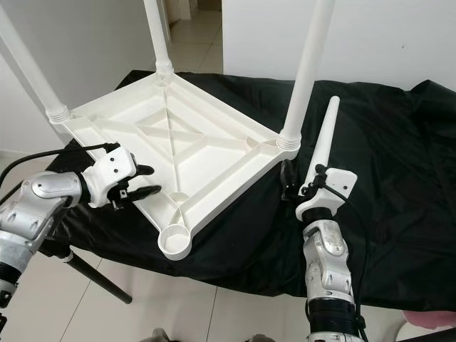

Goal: Building children table

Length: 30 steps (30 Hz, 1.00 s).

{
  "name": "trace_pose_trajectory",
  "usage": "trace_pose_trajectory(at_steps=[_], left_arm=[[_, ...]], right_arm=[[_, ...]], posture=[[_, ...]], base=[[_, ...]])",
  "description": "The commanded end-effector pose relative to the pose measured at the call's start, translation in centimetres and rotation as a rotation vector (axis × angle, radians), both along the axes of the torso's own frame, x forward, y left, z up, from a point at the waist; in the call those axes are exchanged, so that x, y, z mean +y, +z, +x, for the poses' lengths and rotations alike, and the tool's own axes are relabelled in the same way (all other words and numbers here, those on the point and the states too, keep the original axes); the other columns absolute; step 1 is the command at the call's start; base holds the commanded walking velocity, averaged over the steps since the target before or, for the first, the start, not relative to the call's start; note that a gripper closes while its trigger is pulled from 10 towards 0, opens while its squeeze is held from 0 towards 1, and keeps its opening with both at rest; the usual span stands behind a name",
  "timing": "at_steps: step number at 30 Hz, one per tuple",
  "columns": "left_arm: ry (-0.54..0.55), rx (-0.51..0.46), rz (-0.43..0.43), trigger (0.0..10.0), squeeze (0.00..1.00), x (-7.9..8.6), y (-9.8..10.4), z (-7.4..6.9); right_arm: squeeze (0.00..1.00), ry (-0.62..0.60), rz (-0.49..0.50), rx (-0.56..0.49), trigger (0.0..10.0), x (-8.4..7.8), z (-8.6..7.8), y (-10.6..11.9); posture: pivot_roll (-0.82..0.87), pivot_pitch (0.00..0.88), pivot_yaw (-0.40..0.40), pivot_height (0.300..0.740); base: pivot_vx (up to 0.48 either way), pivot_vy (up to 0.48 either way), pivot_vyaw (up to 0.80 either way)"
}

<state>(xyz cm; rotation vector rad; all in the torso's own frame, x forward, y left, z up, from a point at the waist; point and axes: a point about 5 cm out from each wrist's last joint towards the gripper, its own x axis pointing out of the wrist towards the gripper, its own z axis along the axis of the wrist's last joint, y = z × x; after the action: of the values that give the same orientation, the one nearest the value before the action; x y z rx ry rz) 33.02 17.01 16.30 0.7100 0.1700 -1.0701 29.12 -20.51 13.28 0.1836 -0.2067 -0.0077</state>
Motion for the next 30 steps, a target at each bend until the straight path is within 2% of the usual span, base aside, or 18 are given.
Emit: trace_pose_trajectory(at_steps=[1, 4, 5, 8, 9, 18, 30], left_arm=[[-0.03, 0.044, 0.057, 10.0, 1.0, 0.4, -1.0, -0.1], [-0.033, 0.058, 0.121, 10.0, 1.0, 0.7, -1.7, 0.6], [-0.021, 0.052, 0.135, 10.0, 0.43, 0.6, -1.6, 1.0], [-0.014, 0.044, 0.145, 10.0, 0.43, 0.6, -1.5, 1.4], [0.002, 0.02, 0.163, 10.0, 0.0, 0.4, -1.4, 1.9], [0.035, 0.0, 0.168, 10.0, 0.0, -0.6, -1.1, 3.6], [0.016, 0.007, 0.174, 10.0, 0.0, -1.6, -0.7, 4.4]], right_arm=[[0.0, 0.014, -0.001, 0.021, 10.0, 0.4, -0.2, -0.5], [0.0, 0.01, -0.008, 0.03, 10.0, 0.3, -0.2, -0.7], [0.0, 0.007, -0.008, 0.028, 10.0, 0.3, -0.3, -0.6], [0.0, 0.005, -0.009, 0.027, 10.0, 0.3, -0.3, -0.5], [0.0, 0.003, -0.009, 0.027, 10.0, 0.3, -0.4, -0.5], [0.0, -0.007, -0.009, 0.02, 10.0, 0.3, -0.4, -0.2], [0.0, -0.004, -0.024, 0.024, 10.0, 0.1, -0.7, 0.0]], posture=[[-0.04, 0.006, 0.089, 0.74], [-0.04, 0.007, 0.091, 0.74], [-0.05, 0.012, 0.094, 0.74], [-0.05, 0.011, 0.097, 0.74], [-0.05, 0.011, 0.1, 0.74], [-0.07, 0.025, 0.115, 0.74], [-0.08, 0.074, 0.124, 0.74]], base=[[0.0, 0.0, 0.0], [0.0, 0.0, 0.0], [0.0, 0.0, 0.0], [0.0, 0.0, 0.0], [0.0, 0.0, 0.0], [0.0, 0.0, 0.0], [0.0, 0.0, 0.0]])
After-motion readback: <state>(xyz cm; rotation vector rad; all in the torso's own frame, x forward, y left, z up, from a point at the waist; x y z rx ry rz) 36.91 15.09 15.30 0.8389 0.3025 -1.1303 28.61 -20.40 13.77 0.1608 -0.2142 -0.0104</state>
